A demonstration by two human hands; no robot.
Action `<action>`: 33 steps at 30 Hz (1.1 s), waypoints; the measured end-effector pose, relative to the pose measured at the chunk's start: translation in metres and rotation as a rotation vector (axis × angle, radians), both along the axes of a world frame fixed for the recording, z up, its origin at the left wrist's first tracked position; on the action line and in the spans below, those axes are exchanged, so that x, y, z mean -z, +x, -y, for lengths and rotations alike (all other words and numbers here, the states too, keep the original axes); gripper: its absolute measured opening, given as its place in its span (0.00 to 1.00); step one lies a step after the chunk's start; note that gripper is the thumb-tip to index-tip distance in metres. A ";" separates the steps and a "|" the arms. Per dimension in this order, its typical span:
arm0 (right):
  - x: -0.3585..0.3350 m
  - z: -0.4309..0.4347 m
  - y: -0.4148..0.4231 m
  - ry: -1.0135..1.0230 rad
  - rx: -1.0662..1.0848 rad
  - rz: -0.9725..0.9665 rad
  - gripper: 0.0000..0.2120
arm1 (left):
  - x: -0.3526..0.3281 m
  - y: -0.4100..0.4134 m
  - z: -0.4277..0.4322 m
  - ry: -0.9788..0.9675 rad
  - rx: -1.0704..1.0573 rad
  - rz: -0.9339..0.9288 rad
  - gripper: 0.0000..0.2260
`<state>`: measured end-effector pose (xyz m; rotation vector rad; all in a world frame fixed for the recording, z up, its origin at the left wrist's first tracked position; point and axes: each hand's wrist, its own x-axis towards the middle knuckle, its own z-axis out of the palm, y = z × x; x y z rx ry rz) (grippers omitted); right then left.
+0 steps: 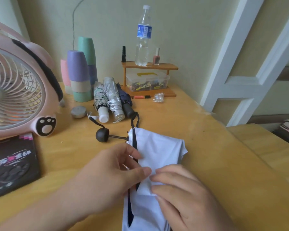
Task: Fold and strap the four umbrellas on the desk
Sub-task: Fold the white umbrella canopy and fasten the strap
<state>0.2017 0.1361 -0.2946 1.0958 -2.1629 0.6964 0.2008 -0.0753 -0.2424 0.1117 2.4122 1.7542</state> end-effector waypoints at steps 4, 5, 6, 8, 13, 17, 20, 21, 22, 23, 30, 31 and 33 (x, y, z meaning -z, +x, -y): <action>-0.003 -0.003 0.003 -0.102 -0.043 0.052 0.03 | 0.010 0.001 -0.006 -0.027 -0.136 0.001 0.15; -0.003 -0.002 0.004 -0.121 -0.045 0.052 0.03 | 0.011 0.001 -0.004 -0.021 -0.149 -0.003 0.15; -0.004 -0.002 0.004 -0.136 -0.051 0.050 0.03 | 0.010 0.002 -0.003 0.005 -0.135 -0.001 0.16; -0.006 -0.001 0.005 -0.145 -0.073 0.061 0.05 | 0.007 0.006 -0.004 0.103 -0.056 0.022 0.21; -0.008 0.002 0.009 -0.134 -0.176 0.114 0.06 | 0.013 0.007 -0.007 0.057 -0.059 -0.019 0.15; -0.009 0.001 0.013 -0.166 -0.204 0.161 0.04 | 0.020 0.007 0.001 -0.001 -0.025 -0.022 0.12; -0.008 -0.002 0.011 -0.160 -0.173 0.204 0.04 | 0.023 0.009 0.003 -0.073 -0.002 -0.060 0.09; -0.006 -0.004 0.011 -0.163 -0.147 0.219 0.04 | 0.024 0.010 0.004 -0.094 -0.004 -0.072 0.07; -0.004 -0.005 0.011 -0.173 -0.114 0.235 0.04 | 0.025 0.011 0.004 -0.118 -0.007 -0.085 0.05; -0.002 -0.006 0.011 -0.188 -0.076 0.247 0.03 | 0.026 0.012 0.004 -0.147 -0.008 -0.094 0.04; -0.006 -0.012 0.001 -0.232 0.153 0.285 0.05 | 0.029 0.016 -0.001 -0.290 0.020 -0.036 0.07; -0.015 -0.014 -0.002 -0.226 0.200 0.284 0.05 | 0.028 0.017 -0.002 -0.301 0.031 -0.033 0.09; -0.039 -0.013 -0.018 -0.214 0.315 0.293 0.04 | 0.026 0.018 -0.004 -0.333 0.047 -0.042 0.13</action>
